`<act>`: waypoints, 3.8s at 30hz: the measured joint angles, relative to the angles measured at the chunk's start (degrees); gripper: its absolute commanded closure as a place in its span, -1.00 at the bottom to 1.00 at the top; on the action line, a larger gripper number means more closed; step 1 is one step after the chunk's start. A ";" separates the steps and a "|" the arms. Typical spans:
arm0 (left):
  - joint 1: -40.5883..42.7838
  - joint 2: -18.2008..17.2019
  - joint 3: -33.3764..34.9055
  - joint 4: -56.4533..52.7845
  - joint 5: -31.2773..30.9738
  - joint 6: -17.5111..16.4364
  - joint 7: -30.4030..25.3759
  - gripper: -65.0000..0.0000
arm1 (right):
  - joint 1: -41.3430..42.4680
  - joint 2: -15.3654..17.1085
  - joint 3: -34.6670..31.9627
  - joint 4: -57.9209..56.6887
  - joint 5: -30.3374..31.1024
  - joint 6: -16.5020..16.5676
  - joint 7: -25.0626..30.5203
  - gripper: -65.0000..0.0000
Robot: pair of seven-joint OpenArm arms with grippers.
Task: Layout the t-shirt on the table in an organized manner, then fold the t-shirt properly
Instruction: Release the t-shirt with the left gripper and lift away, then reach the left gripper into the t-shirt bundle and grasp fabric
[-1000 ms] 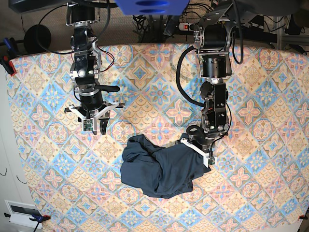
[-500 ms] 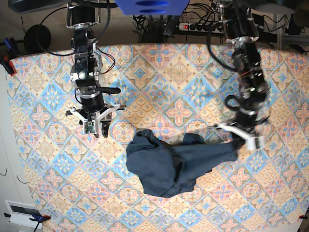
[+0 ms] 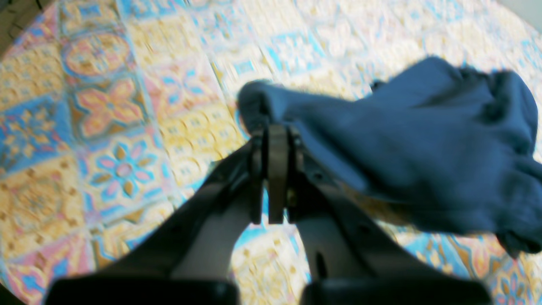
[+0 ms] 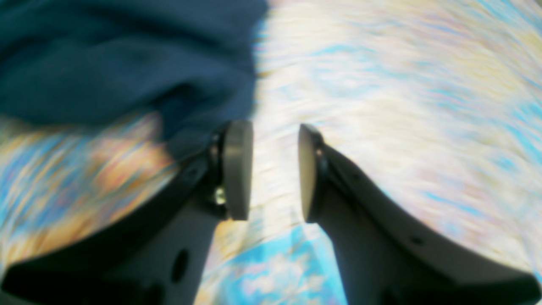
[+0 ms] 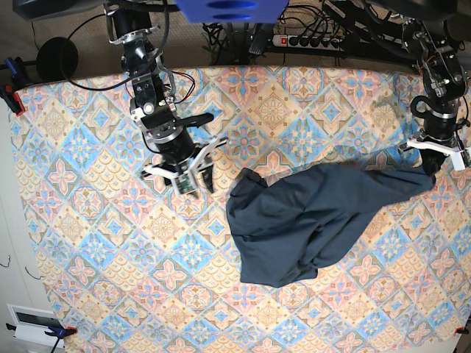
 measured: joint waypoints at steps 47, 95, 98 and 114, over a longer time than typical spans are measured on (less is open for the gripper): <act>-7.61 5.25 16.06 -9.22 3.19 0.44 19.41 -0.46 | 3.28 2.64 -21.75 -0.15 -0.44 1.11 -6.19 0.40; -47.01 27.17 61.79 -25.46 4.13 -12.33 19.98 1.00 | -4.02 6.27 35.58 3.93 5.31 1.53 -6.25 0.40; -47.06 26.64 61.59 -25.62 5.49 -13.90 22.99 1.00 | -4.02 6.38 35.58 3.91 7.98 1.09 -6.51 0.40; -41.99 12.59 43.04 -25.27 2.62 -13.92 18.53 0.86 | -3.72 6.45 16.39 3.91 10.80 1.33 -6.45 0.05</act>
